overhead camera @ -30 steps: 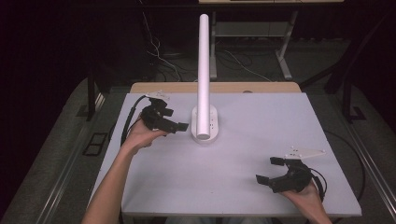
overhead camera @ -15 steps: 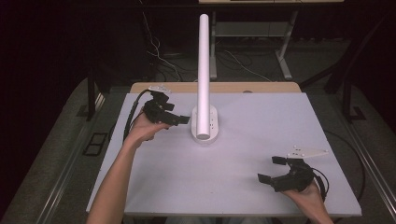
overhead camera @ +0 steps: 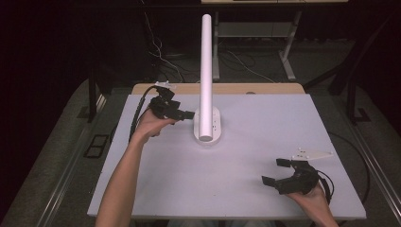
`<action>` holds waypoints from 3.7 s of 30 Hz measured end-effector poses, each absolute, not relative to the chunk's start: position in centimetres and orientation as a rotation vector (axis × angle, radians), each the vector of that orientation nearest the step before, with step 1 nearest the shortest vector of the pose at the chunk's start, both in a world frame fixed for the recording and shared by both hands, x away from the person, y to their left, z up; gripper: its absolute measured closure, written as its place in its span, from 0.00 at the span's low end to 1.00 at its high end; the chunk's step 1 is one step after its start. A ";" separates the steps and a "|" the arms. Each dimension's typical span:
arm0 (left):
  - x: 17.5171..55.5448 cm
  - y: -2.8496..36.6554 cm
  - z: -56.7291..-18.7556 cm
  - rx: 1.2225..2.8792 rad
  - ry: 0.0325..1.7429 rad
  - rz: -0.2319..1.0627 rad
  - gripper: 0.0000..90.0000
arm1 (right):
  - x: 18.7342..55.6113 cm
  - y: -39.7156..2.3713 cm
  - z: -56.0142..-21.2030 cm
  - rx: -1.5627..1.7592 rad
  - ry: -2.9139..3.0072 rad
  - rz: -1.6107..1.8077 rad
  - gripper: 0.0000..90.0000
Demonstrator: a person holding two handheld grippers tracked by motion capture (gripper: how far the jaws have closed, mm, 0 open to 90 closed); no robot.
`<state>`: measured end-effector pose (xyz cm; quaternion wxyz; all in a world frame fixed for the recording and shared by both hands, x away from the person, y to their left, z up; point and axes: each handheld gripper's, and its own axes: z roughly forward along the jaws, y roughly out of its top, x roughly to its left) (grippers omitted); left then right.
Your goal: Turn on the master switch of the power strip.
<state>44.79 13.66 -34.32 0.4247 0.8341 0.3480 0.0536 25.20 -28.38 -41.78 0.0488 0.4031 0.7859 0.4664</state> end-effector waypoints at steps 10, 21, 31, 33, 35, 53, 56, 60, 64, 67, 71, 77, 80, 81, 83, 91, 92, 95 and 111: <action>46.3 13.3 -34.0 2.060 0.944 0.132 0.29 | 25.2 -28.4 -41.8 1.218 2.398 1.424 0.00; 47.7 12.6 -35.4 1.960 1.036 0.170 0.75 | 25.2 -28.3 -41.9 1.216 2.405 1.426 0.00; 48.6 12.1 -36.5 1.907 1.089 0.144 1.00 | 25.2 -28.2 -41.9 1.215 2.417 1.417 0.01; 48.8 12.1 -36.7 1.920 1.082 0.156 1.00 | 25.2 -28.2 -41.9 1.215 2.417 1.418 0.01; 48.9 11.9 -37.0 1.923 1.087 0.159 1.00 | 25.2 -28.3 -41.9 1.215 2.417 1.418 0.01; 49.6 10.2 -39.3 1.968 1.110 0.148 1.00 | 25.1 -28.3 -42.0 1.209 2.415 1.421 0.00; 49.6 10.0 -39.7 1.971 1.116 0.147 1.00 | 25.1 -28.3 -42.0 1.207 2.420 1.416 0.01; 49.7 9.7 -40.1 1.967 1.124 0.148 1.00 | 25.1 -28.3 -42.0 1.208 2.421 1.415 0.01; 49.9 9.5 -40.5 1.980 1.123 0.143 1.00 | 25.1 -28.3 -42.0 1.208 2.419 1.419 0.01; 50.0 9.4 -40.9 1.989 1.123 0.143 1.00 | 25.1 -28.3 -42.0 1.204 2.417 1.420 0.00; 50.1 9.3 -41.3 1.983 1.133 0.136 1.00 | 25.1 -28.3 -42.0 1.202 2.420 1.417 0.01; 50.2 9.0 -42.0 1.984 1.150 0.127 1.00 | 25.1 -28.3 -42.0 1.208 2.424 1.421 0.00; 50.2 8.8 -42.3 1.975 1.149 0.121 1.00 | 25.1 -28.3 -42.1 1.203 2.424 1.420 0.01; 50.2 8.8 -42.4 1.978 1.146 0.124 1.00 | 25.1 -28.3 -42.0 1.207 2.424 1.422 0.01; 50.2 8.8 -42.5 1.972 1.148 0.129 1.00 | 25.1 -28.3 -42.0 1.208 2.423 1.422 0.01; 50.1 8.9 -42.5 1.984 1.135 0.139 1.00 | 25.1 -28.2 -42.1 1.211 2.428 1.421 0.00; 50.1 8.8 -42.6 1.956 1.148 0.134 1.00 | 25.1 -28.2 -42.1 1.210 2.428 1.422 0.01; 50.1 8.9 -42.7 1.941 1.155 0.135 1.00 | 25.1 -28.2 -42.1 1.206 2.428 1.423 0.01; 50.2 8.1 -42.5 2.022 1.157 0.167 1.00 | 24.9 -28.1 -42.0 1.211 2.419 1.441 0.01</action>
